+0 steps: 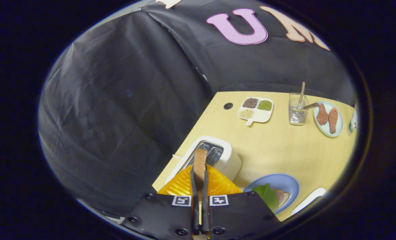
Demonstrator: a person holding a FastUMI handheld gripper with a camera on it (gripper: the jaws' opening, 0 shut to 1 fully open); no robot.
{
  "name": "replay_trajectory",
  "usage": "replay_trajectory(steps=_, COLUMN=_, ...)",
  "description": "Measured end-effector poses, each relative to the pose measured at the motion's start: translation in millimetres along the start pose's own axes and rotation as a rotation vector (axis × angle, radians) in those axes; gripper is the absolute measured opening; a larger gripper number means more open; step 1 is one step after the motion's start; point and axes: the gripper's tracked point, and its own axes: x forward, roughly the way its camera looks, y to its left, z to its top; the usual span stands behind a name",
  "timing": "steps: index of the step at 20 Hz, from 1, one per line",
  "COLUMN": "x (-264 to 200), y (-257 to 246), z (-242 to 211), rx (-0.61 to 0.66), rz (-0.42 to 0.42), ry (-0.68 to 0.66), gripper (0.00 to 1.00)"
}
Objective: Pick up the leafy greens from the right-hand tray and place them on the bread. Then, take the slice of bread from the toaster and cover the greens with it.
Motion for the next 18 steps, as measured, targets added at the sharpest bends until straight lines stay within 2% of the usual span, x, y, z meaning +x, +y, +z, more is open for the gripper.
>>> replay_trajectory(steps=8, x=-32, y=-19, z=-1, rx=-0.002, rz=0.003, ry=-0.028, gripper=0.06)
replay_trajectory(steps=18, x=-39, y=-66, z=-32, rx=0.091, rz=-0.016, ry=0.009, gripper=0.06)
